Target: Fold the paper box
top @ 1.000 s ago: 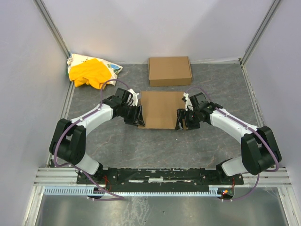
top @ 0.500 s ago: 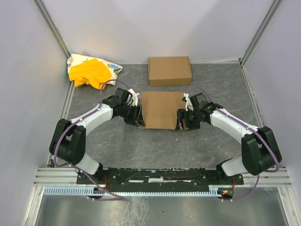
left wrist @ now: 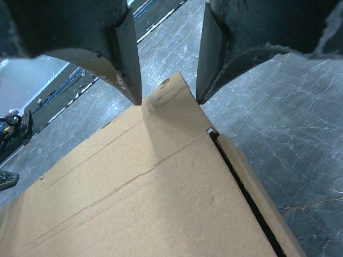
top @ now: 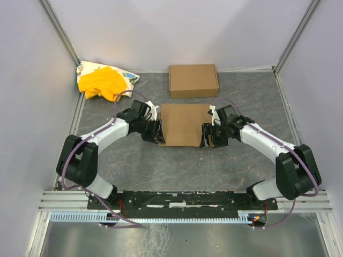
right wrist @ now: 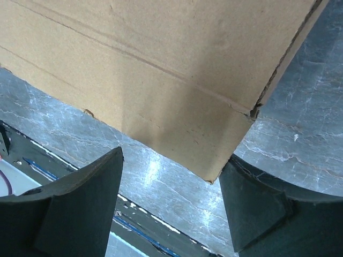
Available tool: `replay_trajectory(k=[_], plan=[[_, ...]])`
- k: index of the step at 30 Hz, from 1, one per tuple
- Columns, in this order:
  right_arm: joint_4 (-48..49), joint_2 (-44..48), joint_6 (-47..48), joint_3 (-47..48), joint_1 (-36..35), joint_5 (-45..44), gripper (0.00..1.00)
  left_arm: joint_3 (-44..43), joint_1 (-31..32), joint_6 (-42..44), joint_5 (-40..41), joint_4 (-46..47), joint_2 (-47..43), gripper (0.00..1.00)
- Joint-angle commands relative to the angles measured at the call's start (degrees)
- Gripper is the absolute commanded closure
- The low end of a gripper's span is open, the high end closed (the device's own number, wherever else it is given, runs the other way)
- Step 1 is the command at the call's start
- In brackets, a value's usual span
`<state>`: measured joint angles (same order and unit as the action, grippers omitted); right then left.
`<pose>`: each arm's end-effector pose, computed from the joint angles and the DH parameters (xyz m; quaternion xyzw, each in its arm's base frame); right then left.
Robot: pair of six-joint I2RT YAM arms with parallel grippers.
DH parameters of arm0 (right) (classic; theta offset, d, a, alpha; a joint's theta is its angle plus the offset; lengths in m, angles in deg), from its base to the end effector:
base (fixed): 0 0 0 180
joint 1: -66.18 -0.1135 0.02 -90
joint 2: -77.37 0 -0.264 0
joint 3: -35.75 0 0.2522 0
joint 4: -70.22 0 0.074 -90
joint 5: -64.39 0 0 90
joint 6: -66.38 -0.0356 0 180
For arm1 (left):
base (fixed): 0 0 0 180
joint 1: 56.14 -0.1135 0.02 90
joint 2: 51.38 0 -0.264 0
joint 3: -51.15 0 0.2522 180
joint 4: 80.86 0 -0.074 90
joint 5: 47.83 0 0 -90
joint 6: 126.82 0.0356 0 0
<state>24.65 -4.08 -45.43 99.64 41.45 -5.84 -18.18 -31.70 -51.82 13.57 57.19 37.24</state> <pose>0.2400 0.1238 0.2026 -0.0643 0.9569 0.2438 0.1443 0.2682 -0.1406 0.2018 0.1384 0.9304 -0.3064 0.1458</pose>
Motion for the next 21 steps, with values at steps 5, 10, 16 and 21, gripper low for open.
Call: replay_trajectory(k=[5, 10, 16, 21], plan=[[9.05, -1.49, -0.7, -0.9, -0.47, 4.08, 0.22, 1.09, 0.34, -1.35, -1.88, 5.55, 2.71, 0.48], [10.95, -2.4, -0.62, -1.81, -0.48, 3.21, 0.22, 0.72, 0.36, -0.87, -0.69, 5.84, 3.51, 0.48], [11.59, -4.26, -0.19, -2.25, -0.55, 0.92, 0.22, -0.01, 0.38, -0.29, 3.96, 4.52, 4.05, 0.48], [11.48, -2.15, 0.28, -3.12, -0.49, -1.59, 0.12, 0.14, 0.41, 0.26, 8.09, 4.16, 1.85, 0.47]])
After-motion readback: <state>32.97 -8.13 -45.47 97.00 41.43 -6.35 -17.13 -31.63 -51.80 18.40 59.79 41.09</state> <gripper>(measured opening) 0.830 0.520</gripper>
